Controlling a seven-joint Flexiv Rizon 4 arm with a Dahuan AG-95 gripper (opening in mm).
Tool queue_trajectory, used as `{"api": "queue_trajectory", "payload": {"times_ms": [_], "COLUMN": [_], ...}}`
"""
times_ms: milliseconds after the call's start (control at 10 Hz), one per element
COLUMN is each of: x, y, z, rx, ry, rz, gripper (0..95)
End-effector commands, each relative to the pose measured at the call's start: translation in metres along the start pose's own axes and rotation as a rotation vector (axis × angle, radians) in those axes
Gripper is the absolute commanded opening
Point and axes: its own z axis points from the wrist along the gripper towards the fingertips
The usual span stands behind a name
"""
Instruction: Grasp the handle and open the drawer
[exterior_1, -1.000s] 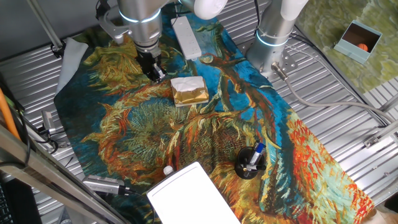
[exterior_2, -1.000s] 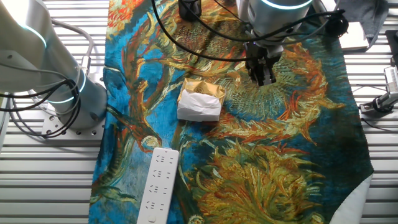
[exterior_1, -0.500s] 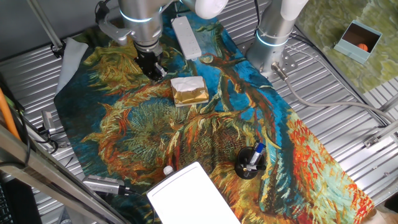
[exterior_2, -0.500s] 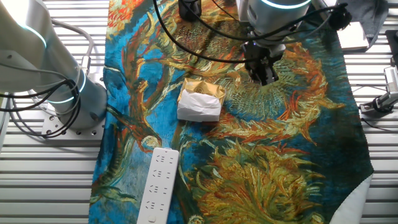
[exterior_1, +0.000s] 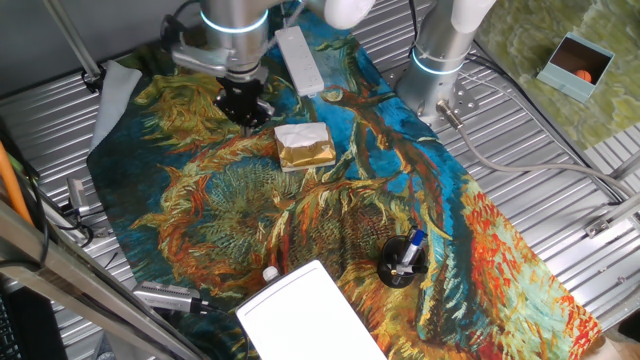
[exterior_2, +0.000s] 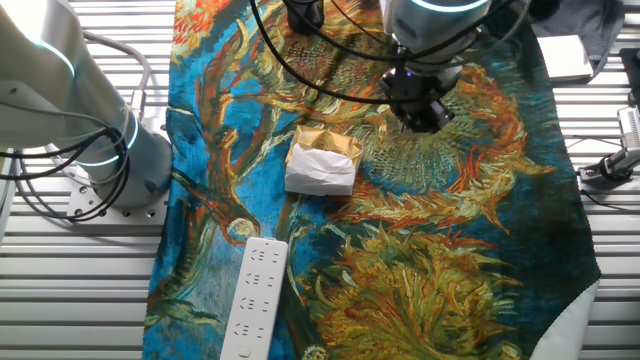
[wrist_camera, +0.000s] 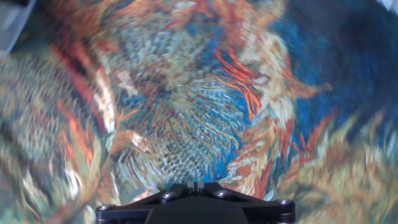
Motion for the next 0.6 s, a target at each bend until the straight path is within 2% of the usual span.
{"api": "queue_trajectory", "payload": {"times_ms": [100,300,500,600], "x": [-0.014,-0.031,-0.044,-0.05], "y": [-0.016,-0.033,-0.043,-0.048], "z": [-0.004,-0.008,-0.011,-0.009], "rx": [0.097,0.084,0.05,-0.003], "ry": [-0.027,-0.038,-0.039,-0.051], "rz": [-0.462,-0.56,-0.576,-0.566], "gripper": [0.0,0.0,0.0,0.0]}}
